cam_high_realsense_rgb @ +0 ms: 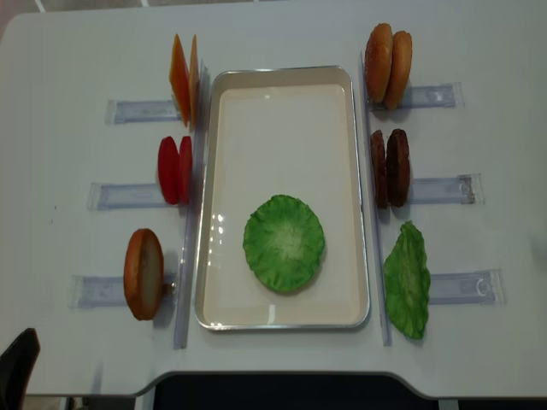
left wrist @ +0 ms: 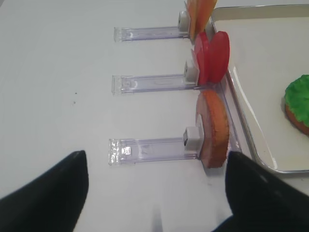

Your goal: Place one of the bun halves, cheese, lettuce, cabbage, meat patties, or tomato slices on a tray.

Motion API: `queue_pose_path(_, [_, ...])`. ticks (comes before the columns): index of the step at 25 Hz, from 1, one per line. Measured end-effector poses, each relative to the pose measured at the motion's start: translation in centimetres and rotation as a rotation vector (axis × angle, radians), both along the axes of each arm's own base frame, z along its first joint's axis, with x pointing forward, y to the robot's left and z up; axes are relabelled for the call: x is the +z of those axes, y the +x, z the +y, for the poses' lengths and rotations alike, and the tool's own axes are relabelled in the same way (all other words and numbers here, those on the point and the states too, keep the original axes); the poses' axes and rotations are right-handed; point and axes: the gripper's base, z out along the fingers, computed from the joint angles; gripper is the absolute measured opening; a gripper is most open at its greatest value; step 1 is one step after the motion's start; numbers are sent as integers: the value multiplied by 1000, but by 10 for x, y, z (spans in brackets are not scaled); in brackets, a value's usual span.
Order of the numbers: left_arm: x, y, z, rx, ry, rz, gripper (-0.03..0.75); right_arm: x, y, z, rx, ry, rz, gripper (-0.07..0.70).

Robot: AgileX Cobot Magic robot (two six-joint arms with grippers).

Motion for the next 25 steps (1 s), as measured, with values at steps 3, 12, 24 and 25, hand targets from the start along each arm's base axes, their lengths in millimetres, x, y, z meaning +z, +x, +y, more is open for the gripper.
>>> queue_pose_path(3, [0,0,0,0,0,0,692,-5,-34,5,0,-6,-42,479])
queue_pose_path(12, [0,0,0,0,0,0,692,-15,-116,18,0,-37,-249,479])
queue_pose_path(24, [0,0,0,0,0,0,692,-57,-162,26,7,-48,-370,479])
queue_pose_path(25, [0,0,0,0,0,0,692,-61,-165,26,7,-50,-385,479])
